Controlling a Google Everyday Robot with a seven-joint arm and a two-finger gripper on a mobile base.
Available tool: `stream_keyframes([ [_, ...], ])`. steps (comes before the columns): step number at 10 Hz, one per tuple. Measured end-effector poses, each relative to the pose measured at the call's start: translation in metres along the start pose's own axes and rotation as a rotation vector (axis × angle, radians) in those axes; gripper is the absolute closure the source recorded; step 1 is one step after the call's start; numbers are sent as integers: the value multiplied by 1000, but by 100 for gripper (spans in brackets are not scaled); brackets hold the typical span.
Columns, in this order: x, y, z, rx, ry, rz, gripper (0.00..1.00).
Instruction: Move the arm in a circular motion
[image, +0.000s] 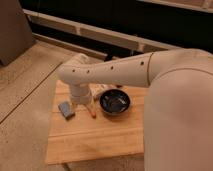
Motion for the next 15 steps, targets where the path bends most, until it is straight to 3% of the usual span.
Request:
stream_keyframes([
  [6, -2, 1, -2, -1, -6, -4, 35],
  [8, -28, 7, -12, -12, -74, -8, 35],
  [9, -48, 4, -19, -14, -125, -9, 35],
  [10, -59, -6, -21, -5, -147, 2, 35],
  [13, -84, -64, -22, 27, -163, 77, 35],
  [15, -110, -64, -31, 26, -192, 42, 35],
])
